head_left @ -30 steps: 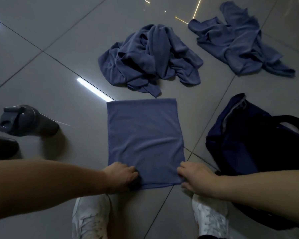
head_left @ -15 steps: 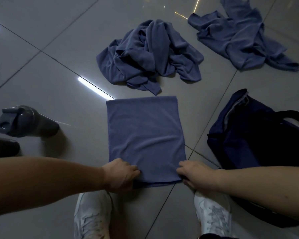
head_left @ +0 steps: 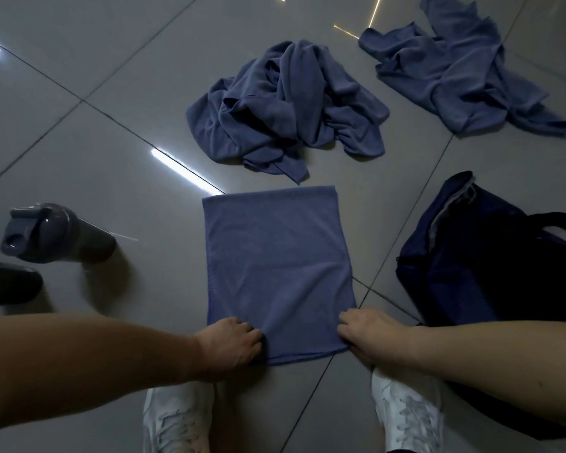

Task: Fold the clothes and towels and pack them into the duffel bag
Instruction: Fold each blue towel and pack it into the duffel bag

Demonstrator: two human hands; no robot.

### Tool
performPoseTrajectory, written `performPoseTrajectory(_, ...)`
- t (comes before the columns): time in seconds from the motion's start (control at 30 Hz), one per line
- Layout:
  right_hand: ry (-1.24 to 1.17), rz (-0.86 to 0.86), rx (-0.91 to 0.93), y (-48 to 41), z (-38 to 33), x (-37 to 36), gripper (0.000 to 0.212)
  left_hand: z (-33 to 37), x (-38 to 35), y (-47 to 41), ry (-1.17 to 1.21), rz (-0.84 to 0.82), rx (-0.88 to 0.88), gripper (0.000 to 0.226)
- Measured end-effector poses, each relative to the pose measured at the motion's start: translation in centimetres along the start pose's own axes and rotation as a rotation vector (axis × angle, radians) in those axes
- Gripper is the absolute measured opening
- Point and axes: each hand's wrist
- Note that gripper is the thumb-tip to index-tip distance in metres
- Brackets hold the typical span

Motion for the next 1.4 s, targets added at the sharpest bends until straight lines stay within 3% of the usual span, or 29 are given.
performPoseTrajectory(0.1,-0.064,0.064,0.026,0.5,-0.4,1.8,0.014,-0.7,1.0,0.0,0.063,-0.045,0.028,0.024)
performPoseTrajectory(0.23,-0.159,0.128,0.106,0.9,-0.3,4.0,0.018,-2.1,3.9,0.4,0.306,-0.061,0.152,0.036)
performPoseTrajectory(0.37,-0.416,0.083,0.108,1.5,0.2,5.6,0.006,-3.2,5.1,2.1,0.510,-0.132,0.253,0.017)
performPoseTrajectory(0.47,-0.566,0.116,0.011,1.6,0.1,6.5,0.011,-3.8,5.5,3.9,0.630,-0.194,0.335,0.022)
performPoseTrajectory(0.53,-0.695,0.233,-0.110,1.2,0.4,6.9,0.018,-4.7,6.0,5.0,0.680,-0.184,0.405,0.027)
performPoseTrajectory(0.67,-0.947,0.481,-0.315,-0.7,1.7,7.4,0.018,-8.4,6.9,6.1,0.756,-0.158,0.524,0.010)
performPoseTrajectory(0.8,-0.971,0.591,-0.416,-2.3,3.5,7.6,0.018,-11.7,7.9,4.2,0.848,0.008,0.677,0.008)
performPoseTrajectory(1.0,-1.012,0.743,-0.538,-3.7,5.4,9.2,0.019,-15.8,9.8,1.5,0.836,0.162,0.761,0.014)
performPoseTrajectory(1.13,-0.967,0.712,-0.624,-5.3,7.1,10.0,0.020,-18.0,9.9,0.6,0.817,0.181,0.742,0.037)
performPoseTrajectory(1.4,-0.992,0.685,-0.752,-6.9,7.8,10.0,0.012,-20.0,6.9,-0.3,0.696,0.196,0.936,0.026)
Point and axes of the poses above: each hand's wrist, its own y-axis away from the middle knuckle, its own x-axis out of the back of the hand, z = x × y, and after that the axes turned 7 degrees about -y, right-handed
